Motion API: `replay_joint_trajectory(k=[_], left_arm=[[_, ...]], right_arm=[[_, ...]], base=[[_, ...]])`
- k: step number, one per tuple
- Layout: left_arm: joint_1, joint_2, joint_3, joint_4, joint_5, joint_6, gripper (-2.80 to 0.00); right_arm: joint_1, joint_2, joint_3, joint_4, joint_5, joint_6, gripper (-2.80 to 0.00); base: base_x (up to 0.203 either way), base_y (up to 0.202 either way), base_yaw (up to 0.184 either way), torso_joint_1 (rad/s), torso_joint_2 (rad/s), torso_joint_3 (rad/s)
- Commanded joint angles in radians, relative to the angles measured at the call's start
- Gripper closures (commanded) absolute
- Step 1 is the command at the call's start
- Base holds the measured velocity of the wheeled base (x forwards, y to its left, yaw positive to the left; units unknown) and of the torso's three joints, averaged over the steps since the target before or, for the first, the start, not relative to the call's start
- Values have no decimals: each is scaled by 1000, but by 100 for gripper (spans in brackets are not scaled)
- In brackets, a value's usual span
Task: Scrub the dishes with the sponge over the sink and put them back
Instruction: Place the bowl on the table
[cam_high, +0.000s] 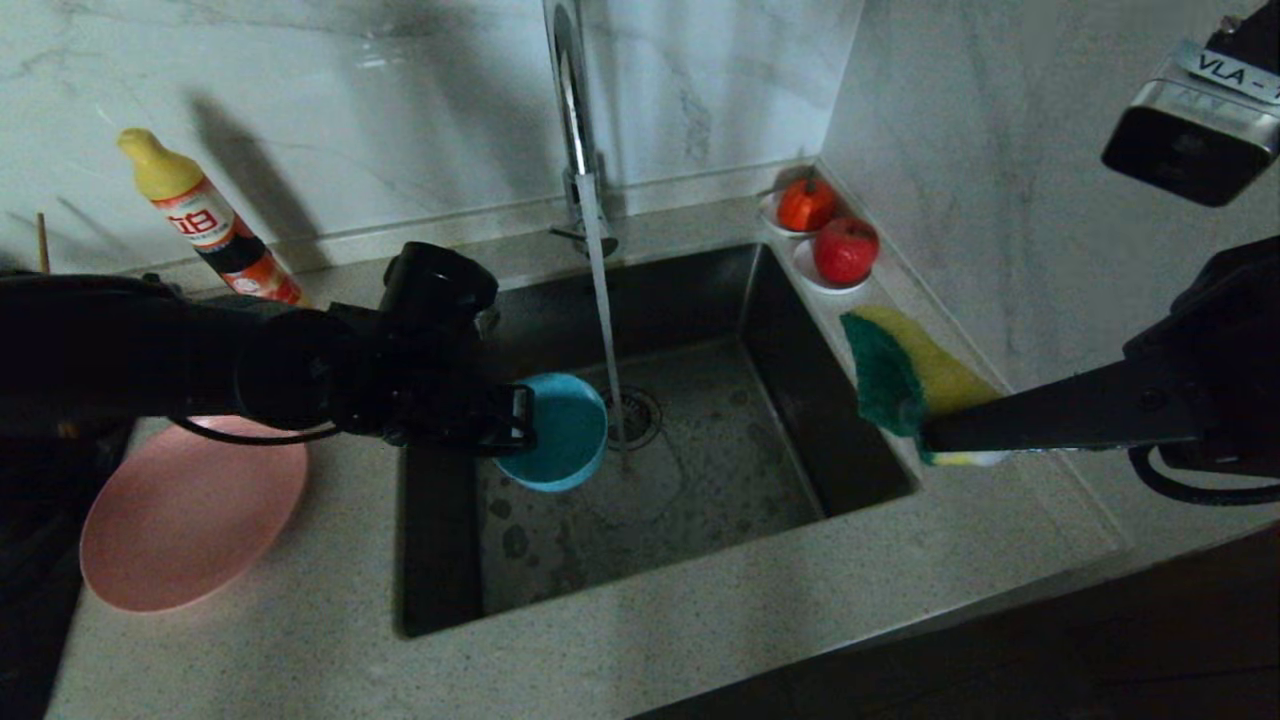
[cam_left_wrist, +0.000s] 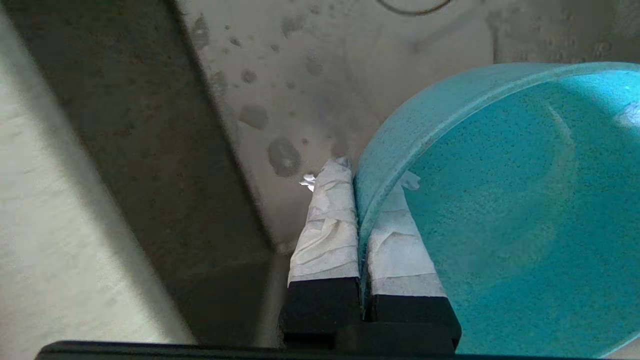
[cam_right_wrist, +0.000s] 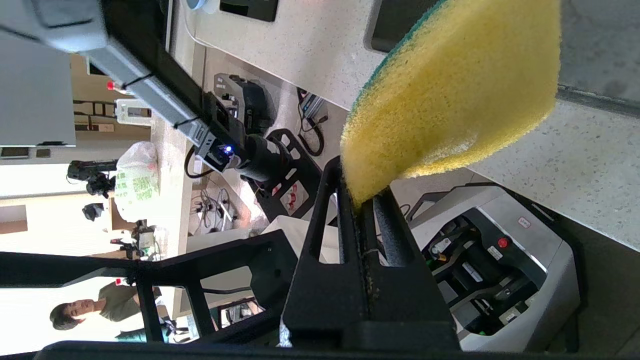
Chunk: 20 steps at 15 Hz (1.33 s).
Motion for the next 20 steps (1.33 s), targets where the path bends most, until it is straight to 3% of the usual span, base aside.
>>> replay_joint_trajectory(k=[1, 7, 12, 20], left_arm=[[0, 60, -44, 6, 2, -26, 0], [0, 167, -164, 6, 2, -55, 0], [-1, 204, -198, 6, 2, -70, 0], [9, 290, -339, 36, 8, -171, 0]], right_arm=[[0, -4, 0, 4, 3, 2, 0], [-18, 1, 12, -2, 2, -1, 0], [-27, -2, 19, -2, 3, -13, 0], [-45, -7, 29, -4, 16, -18, 0]], base=[[0, 0, 0, 0, 0, 0], [0, 0, 0, 0, 0, 0], [0, 0, 0, 0, 0, 0], [0, 0, 0, 0, 0, 0]])
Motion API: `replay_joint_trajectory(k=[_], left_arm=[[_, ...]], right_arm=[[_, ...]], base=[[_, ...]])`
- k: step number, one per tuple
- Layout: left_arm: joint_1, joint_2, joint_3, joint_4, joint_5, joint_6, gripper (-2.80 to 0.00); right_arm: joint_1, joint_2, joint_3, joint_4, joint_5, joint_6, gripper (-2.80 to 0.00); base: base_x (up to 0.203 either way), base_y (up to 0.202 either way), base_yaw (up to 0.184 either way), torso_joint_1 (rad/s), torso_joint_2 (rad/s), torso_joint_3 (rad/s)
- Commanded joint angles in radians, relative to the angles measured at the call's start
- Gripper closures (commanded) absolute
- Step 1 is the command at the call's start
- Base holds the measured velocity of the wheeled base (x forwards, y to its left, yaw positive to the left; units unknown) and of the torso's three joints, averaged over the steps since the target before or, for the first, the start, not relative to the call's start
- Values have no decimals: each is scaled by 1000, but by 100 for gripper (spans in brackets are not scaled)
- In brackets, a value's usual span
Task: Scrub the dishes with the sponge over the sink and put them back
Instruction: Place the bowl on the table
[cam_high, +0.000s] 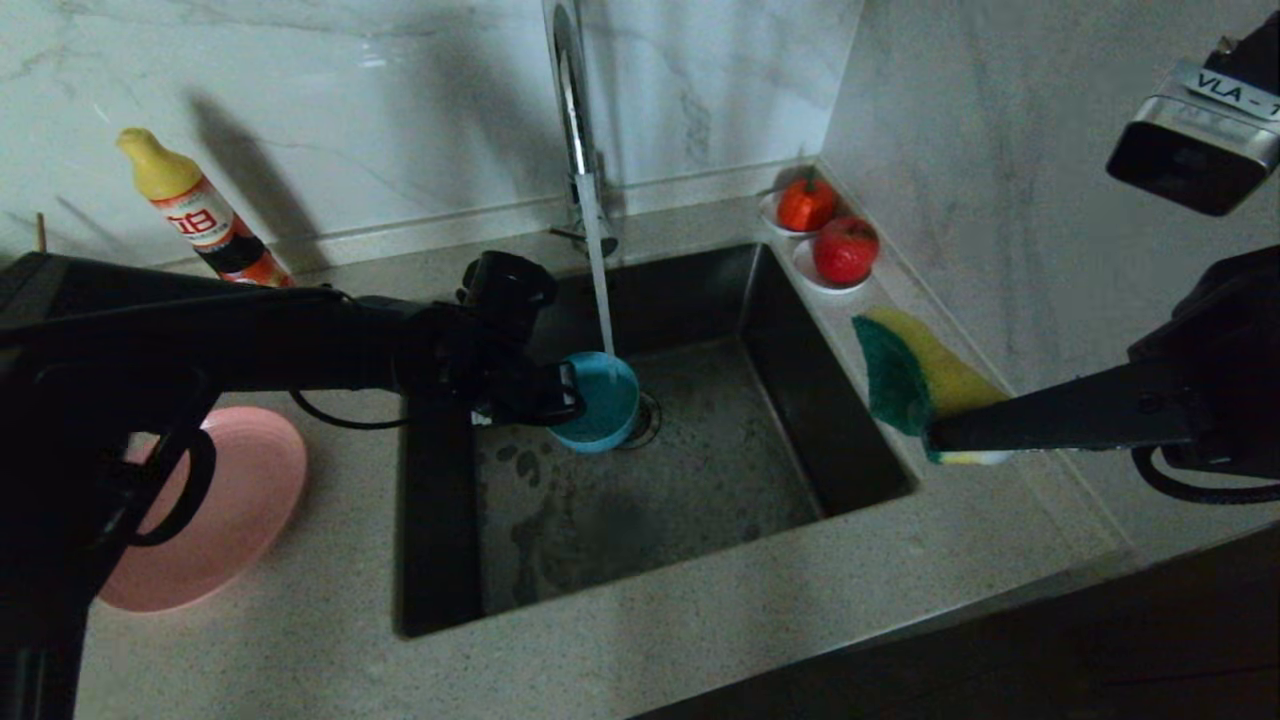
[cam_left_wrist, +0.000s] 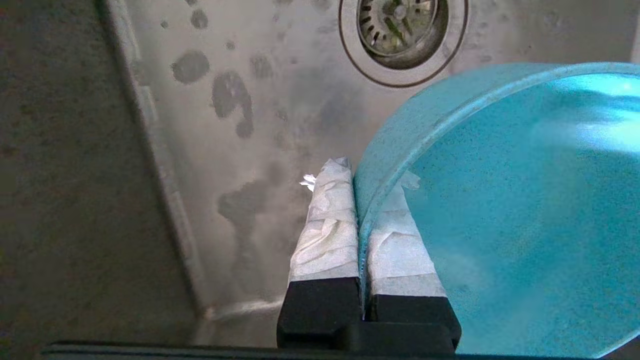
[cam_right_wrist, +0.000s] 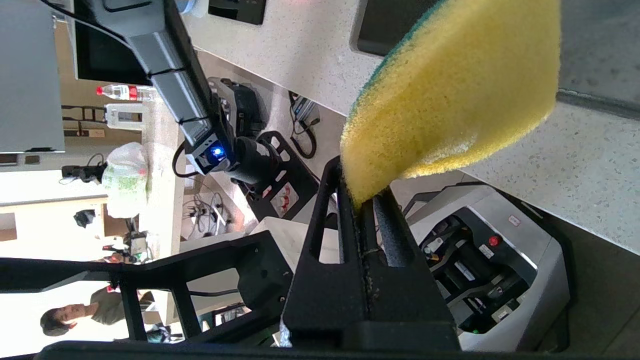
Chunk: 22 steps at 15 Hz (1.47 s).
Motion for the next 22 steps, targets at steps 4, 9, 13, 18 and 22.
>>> replay_joint_trajectory(k=[4, 9, 13, 18, 22], left_arm=[[10, 36, -63, 39, 3, -41, 0], [13, -47, 33, 120, 15, -51, 0], [30, -218, 220, -3, 169, -38, 0], [31, -382, 535, -681, 203, 105, 0], [29, -422, 759, -1216, 253, 327, 0]], right_arm=[[-34, -8, 13, -3, 32, 1, 0], [-35, -18, 11, -3, 32, 0, 0], [-75, -16, 28, -1, 39, 2, 0], [-109, -1, 36, 3, 38, 7, 0], [-123, 4, 51, -3, 42, 5, 0]], base=[[0, 0, 0, 0, 0, 0], [0, 0, 0, 0, 0, 0], [0, 0, 0, 0, 0, 0], [0, 0, 0, 0, 0, 0], [0, 0, 0, 0, 0, 0]])
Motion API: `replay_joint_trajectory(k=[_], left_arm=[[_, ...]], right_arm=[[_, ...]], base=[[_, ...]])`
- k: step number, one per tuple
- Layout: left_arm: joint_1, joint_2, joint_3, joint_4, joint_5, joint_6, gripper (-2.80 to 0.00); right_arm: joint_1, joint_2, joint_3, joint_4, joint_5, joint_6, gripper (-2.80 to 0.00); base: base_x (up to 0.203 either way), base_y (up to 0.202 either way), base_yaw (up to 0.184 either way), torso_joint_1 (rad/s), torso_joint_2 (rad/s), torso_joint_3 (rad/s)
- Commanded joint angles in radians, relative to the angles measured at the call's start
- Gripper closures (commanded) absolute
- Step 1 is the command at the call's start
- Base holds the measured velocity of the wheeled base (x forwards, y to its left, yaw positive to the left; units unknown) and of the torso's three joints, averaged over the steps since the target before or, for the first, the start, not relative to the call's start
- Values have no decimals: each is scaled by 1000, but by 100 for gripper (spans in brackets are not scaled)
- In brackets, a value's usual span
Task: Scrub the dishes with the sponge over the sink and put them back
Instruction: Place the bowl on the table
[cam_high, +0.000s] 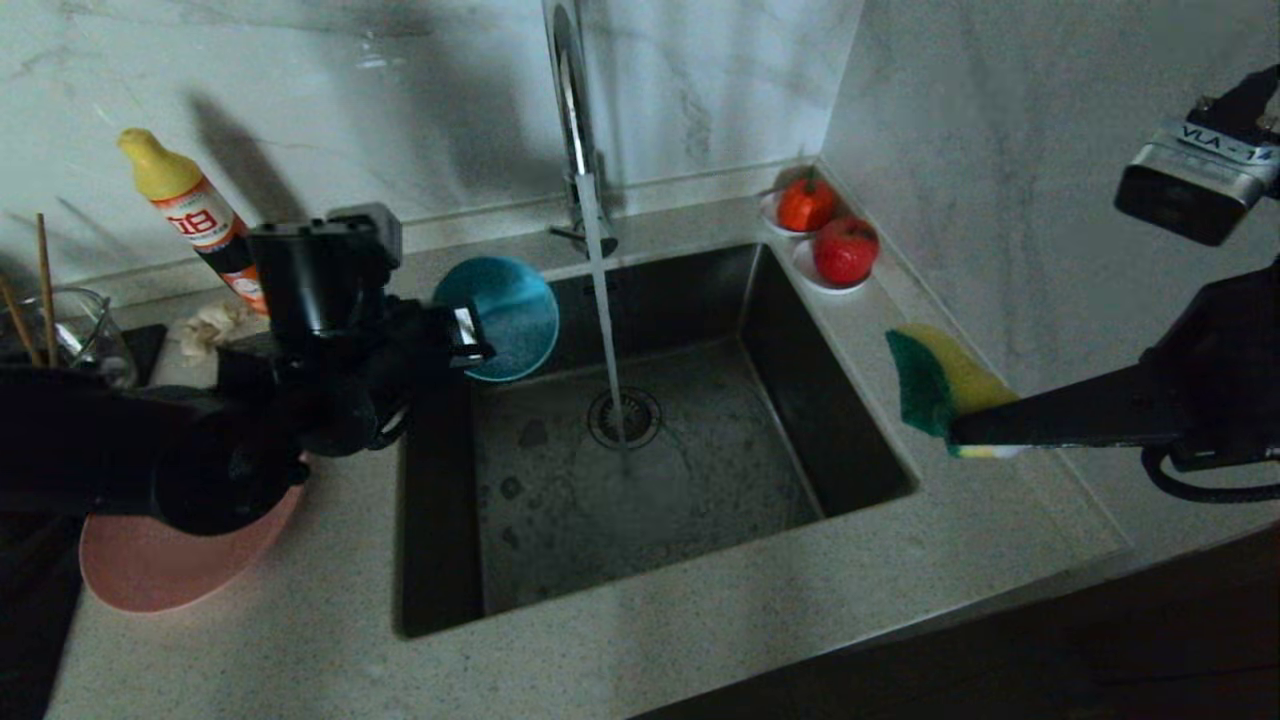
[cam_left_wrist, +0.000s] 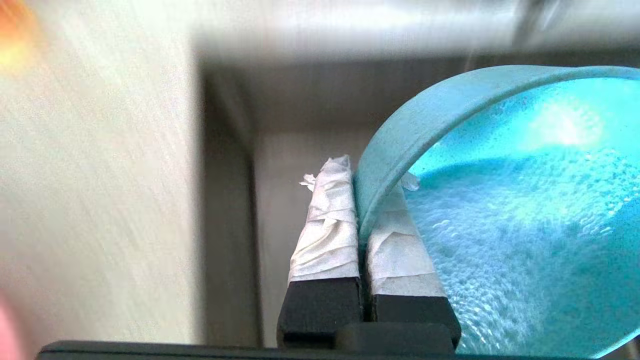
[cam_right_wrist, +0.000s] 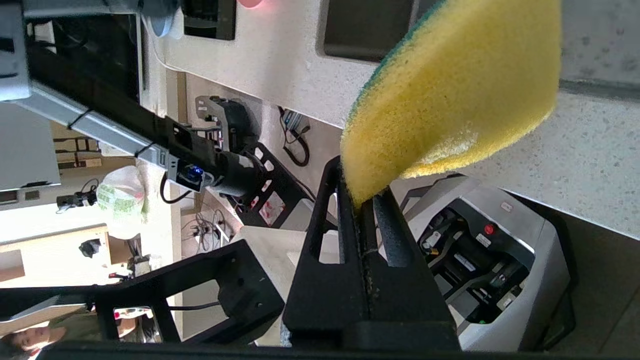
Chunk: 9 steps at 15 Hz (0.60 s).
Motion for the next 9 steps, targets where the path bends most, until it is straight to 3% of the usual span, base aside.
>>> replay_joint_trajectory(k=[1, 6, 9], left_arm=[[-1, -40, 117, -338, 34, 68, 0], [-34, -48, 195, -625, 65, 207, 0], [-37, -60, 191, -695, 64, 259, 0]], right_arm=[[-2, 10, -1, 3, 4, 2, 0], [-1, 18, -16, 6, 3, 0, 0], [-1, 24, -17, 3, 4, -1, 0]], base=[[0, 0, 0, 0, 0, 0], [0, 0, 0, 0, 0, 0], [0, 0, 0, 0, 0, 0]])
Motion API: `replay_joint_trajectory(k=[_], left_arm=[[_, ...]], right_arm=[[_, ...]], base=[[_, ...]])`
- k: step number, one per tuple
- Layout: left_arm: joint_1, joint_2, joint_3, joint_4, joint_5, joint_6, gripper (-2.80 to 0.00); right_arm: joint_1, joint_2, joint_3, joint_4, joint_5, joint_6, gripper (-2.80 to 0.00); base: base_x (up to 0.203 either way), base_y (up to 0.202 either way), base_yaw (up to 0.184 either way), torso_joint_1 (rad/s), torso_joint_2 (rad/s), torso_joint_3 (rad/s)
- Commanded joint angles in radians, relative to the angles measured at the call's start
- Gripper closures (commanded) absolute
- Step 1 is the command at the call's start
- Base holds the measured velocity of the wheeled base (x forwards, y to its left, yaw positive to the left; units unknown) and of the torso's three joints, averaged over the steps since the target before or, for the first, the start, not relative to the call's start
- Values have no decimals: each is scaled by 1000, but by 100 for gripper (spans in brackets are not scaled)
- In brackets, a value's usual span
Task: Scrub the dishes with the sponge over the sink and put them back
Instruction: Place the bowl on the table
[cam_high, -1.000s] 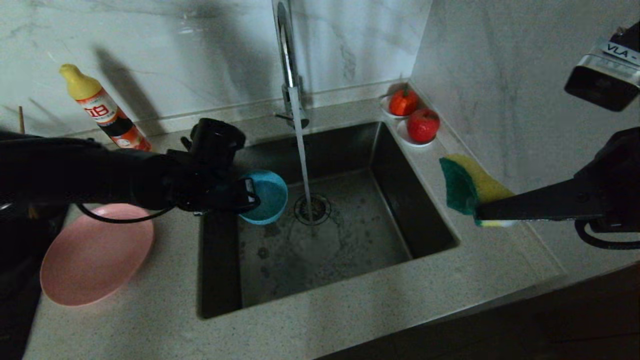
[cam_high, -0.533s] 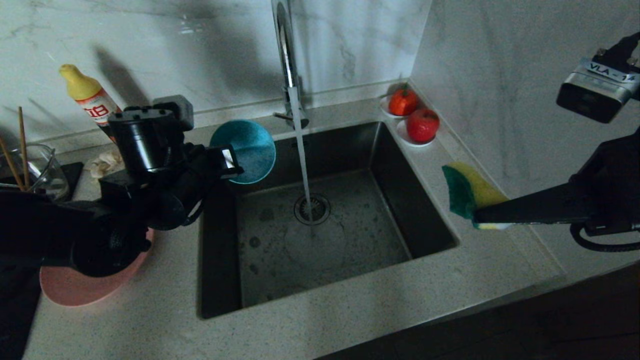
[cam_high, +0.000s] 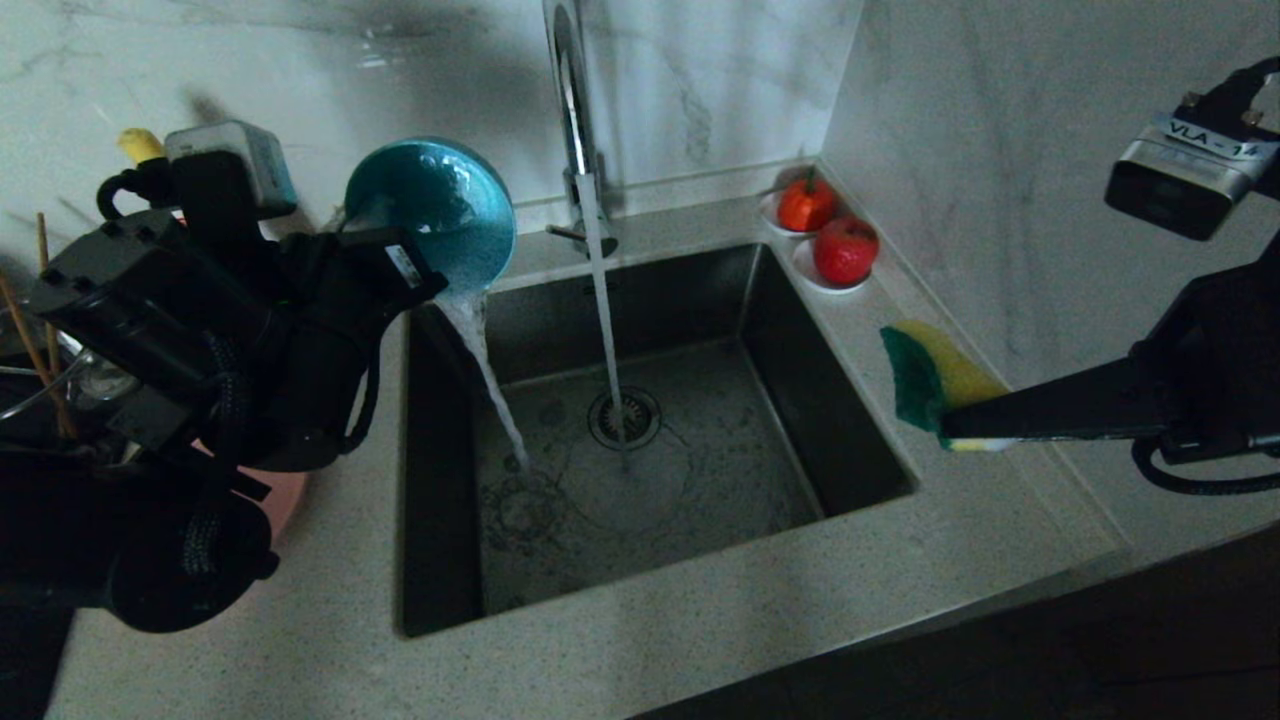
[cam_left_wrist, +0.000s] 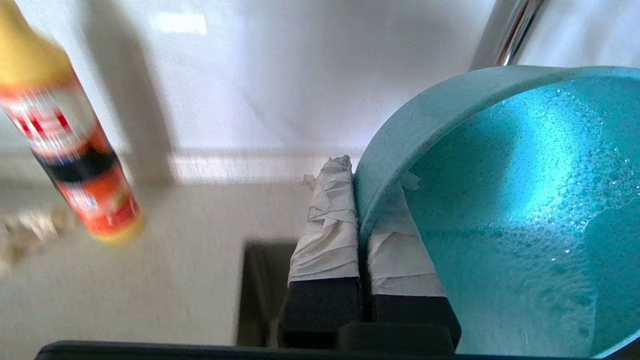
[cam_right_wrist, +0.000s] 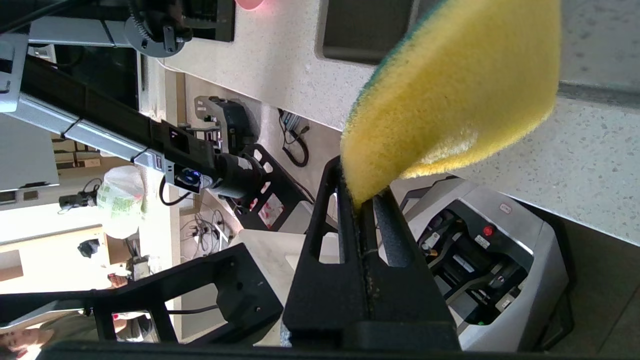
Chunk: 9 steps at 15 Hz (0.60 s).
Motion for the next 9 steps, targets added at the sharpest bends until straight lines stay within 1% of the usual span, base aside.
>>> replay_joint_trajectory(k=[1, 3, 5, 6, 7, 9], left_arm=[[-2, -14, -3, -35, 2, 16, 0], [-2, -26, -4, -82, 0, 32, 0], [-5, -38, -3, -135, -6, 103, 0], [-16, -51, -1, -136, -12, 139, 0], [-29, -65, 1, -136, -19, 145, 0], [-30, -83, -10, -136, -30, 146, 0]], right_arm=[[0, 9, -7, 4, 4, 1, 0], [0, 3, -9, 6, 4, 1, 0], [0, 13, -6, 6, 3, 3, 0], [0, 13, -5, 8, 3, 3, 0], [-1, 11, -7, 8, 3, 3, 0], [-1, 11, -6, 9, 3, 3, 0]], base=[[0, 0, 0, 0, 0, 0], [0, 0, 0, 0, 0, 0], [0, 0, 0, 0, 0, 0], [0, 0, 0, 0, 0, 0], [0, 0, 0, 0, 0, 0], [0, 0, 0, 0, 0, 0]])
